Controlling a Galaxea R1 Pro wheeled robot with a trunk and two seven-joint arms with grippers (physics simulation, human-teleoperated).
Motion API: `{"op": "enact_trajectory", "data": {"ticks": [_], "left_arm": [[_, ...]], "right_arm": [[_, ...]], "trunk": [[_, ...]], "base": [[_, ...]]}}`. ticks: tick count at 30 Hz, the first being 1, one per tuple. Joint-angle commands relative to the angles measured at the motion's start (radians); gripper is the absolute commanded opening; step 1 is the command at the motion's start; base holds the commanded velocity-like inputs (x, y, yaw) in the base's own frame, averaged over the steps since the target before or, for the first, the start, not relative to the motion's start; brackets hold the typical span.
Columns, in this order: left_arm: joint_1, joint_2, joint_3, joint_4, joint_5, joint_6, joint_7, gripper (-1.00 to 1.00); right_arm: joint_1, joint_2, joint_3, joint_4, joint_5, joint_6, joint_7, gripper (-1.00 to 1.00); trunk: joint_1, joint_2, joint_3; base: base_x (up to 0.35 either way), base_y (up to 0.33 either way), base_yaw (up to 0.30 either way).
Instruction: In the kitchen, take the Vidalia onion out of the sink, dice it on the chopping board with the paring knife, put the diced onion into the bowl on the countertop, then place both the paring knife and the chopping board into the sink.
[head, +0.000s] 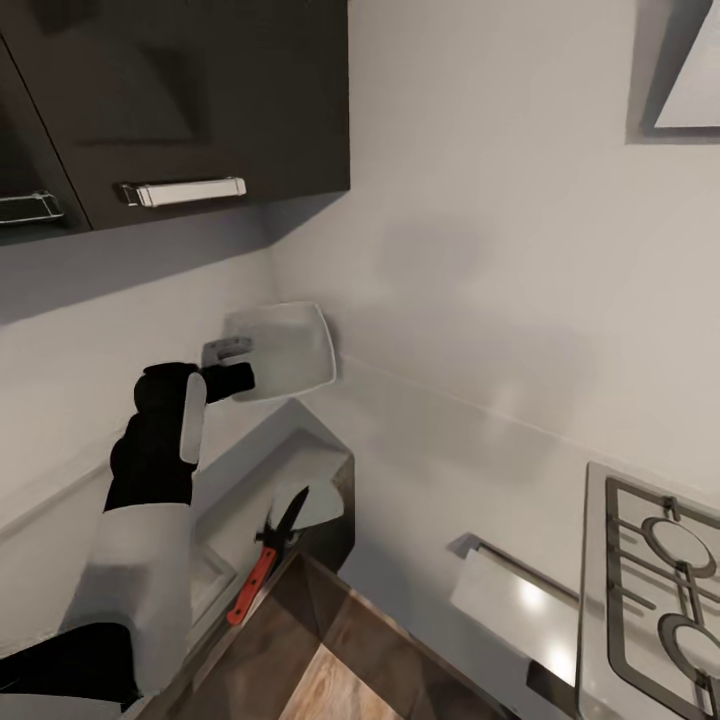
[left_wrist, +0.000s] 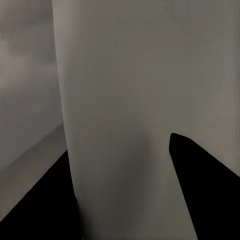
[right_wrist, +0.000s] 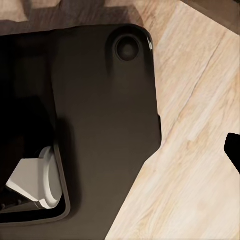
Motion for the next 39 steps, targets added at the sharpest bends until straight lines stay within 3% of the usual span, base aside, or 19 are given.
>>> {"op": "enact_trajectory", "data": {"ticks": [1, 8, 21, 39], "left_arm": [[0.012, 0.0, 0.0, -0.02, 0.003, 0.005, 0.001, -1.0], [0.035, 0.0, -0.002, -0.055, 0.003, 0.006, -0.002, -1.0], [0.061, 0.0, -0.024, -0.057, 0.003, 0.006, -0.003, -1.0], [0.062, 0.0, -0.027, -0.057, 0.003, 0.006, -0.003, -1.0]], "right_arm": [[0.0, 0.001, -0.004, -0.002, 0.003, -0.001, -0.001, 1.0], [0.0, -0.002, -0.004, -0.002, 0.004, -0.002, -0.001, 1.0], [0.0, 0.001, -0.004, -0.002, 0.004, -0.001, -0.006, 1.0], [0.0, 0.001, -0.004, -0.002, 0.003, -0.001, -0.007, 1.0]], "trunk": [[0.001, -0.002, -0.001], [0.001, -0.002, 0.001], [0.001, -0.002, 0.001], [0.001, -0.002, 0.001]], "base": [[0.0, 0.0, 0.0], [-0.07, 0.021, 0.0], [-0.304, 0.099, 0.007], [-0.32, 0.111, 0.265]]}}
